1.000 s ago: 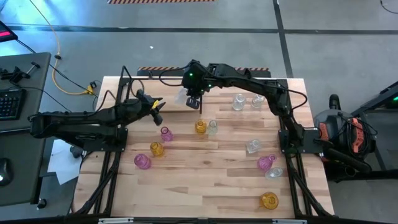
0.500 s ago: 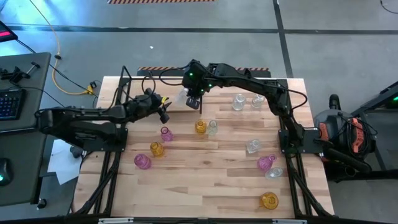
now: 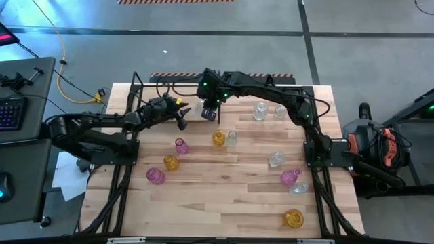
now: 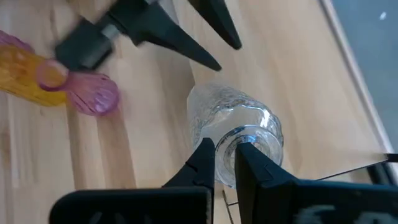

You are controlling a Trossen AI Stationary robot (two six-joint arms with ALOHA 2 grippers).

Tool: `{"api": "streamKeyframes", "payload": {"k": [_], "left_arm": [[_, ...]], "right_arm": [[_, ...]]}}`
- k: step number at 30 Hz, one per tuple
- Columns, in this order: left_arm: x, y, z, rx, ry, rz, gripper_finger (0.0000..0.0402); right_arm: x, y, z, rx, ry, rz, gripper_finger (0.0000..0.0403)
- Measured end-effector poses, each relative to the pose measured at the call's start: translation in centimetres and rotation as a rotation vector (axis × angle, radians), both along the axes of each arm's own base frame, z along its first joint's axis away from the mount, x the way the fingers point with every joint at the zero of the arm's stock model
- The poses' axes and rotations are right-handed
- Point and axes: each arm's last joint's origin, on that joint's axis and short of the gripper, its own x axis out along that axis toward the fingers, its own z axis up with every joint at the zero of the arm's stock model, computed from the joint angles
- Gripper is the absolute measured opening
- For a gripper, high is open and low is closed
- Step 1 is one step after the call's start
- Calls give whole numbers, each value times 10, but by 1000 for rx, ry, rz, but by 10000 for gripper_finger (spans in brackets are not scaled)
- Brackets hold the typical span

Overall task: Sort vases onto shelf
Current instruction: Put the transparent vase in the top right corner of the shelf

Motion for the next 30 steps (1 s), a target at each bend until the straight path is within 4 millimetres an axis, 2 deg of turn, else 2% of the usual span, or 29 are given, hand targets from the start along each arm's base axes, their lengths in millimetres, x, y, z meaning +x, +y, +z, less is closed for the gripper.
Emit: {"api": "streamKeyframes", "payload": {"k": [3,8,30], "left_arm": [[0,-1,-2,-23,6,-18,110],[0,-1,-2,-31,2,-24,110],[-1,6,0,-49,-45,-35,109]], "right_arm": [[3,-6,-9,-4,11,-8,5],[5,-9,-7,-42,-9,-22,5],[4,-8,-5,-13,-21,-11,5]]}}
